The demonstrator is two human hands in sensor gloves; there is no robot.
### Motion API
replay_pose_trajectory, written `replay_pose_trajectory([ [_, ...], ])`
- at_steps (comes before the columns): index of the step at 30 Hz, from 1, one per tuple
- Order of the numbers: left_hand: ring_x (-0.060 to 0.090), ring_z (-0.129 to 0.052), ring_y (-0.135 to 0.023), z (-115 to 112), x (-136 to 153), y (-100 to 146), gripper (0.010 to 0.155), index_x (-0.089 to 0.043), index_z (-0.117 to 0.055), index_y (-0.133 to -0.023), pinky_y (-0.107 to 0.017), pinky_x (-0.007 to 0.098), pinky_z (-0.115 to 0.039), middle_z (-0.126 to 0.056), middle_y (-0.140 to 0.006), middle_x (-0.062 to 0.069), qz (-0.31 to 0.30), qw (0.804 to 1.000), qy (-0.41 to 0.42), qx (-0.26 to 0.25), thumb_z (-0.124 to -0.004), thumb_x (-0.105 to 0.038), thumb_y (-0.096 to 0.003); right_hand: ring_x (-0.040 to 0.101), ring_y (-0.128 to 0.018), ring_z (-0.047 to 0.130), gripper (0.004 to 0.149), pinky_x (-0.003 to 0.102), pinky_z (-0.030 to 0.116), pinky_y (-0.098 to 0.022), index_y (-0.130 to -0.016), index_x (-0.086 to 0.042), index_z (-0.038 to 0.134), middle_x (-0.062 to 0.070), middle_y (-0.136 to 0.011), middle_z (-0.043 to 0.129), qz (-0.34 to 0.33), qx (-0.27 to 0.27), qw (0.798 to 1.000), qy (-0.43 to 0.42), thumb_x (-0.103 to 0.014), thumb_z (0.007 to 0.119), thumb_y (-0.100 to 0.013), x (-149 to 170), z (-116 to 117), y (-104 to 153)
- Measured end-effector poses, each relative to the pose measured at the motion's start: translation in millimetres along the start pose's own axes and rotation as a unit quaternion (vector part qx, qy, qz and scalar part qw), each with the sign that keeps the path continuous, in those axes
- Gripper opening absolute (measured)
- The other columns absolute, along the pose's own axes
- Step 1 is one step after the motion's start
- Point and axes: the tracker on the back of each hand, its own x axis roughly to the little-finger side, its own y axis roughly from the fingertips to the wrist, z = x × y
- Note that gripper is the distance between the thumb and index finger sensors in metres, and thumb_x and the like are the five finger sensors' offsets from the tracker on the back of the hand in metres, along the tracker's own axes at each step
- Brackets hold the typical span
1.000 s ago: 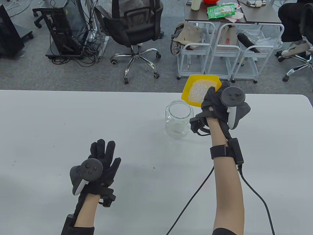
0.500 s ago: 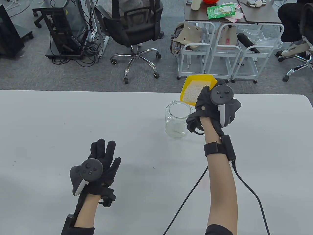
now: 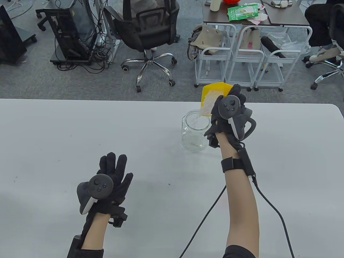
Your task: Pour rice from plastic food container into glass jar
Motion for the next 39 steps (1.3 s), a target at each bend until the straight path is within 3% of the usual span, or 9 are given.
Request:
replay_pose_trajectory([
  [20,0.045,-0.014,-0.112,-1,-1,0,0.069,-0.033,-0.034,-0.118,-0.075,0.071,-0.033,-0.016,-0.125,0.016,-0.001,1.000,-0.001,0.001,-0.054,-0.056,-0.0571,0.043,-0.069,0.082,0.067,0.049,0.077,-0.047,-0.110,-0.004,0.019,0.034,-0.100,0.042,-0.056,0.026,0.996,0.064,-0.040,0.054,-0.064,-11,-1,6],
  [39,0.045,-0.014,-0.112,-1,-2,0,0.069,-0.032,-0.034,-0.118,-0.075,0.071,-0.034,-0.016,-0.125,0.016,-0.003,1.000,-0.005,0.001,-0.054,-0.056,-0.0571,0.043,-0.072,0.080,0.066,0.050,0.075,-0.049,-0.110,-0.005,0.017,0.032,-0.102,0.039,-0.141,0.068,0.974,0.161,-0.040,0.052,-0.065,-28,-6,17],
])
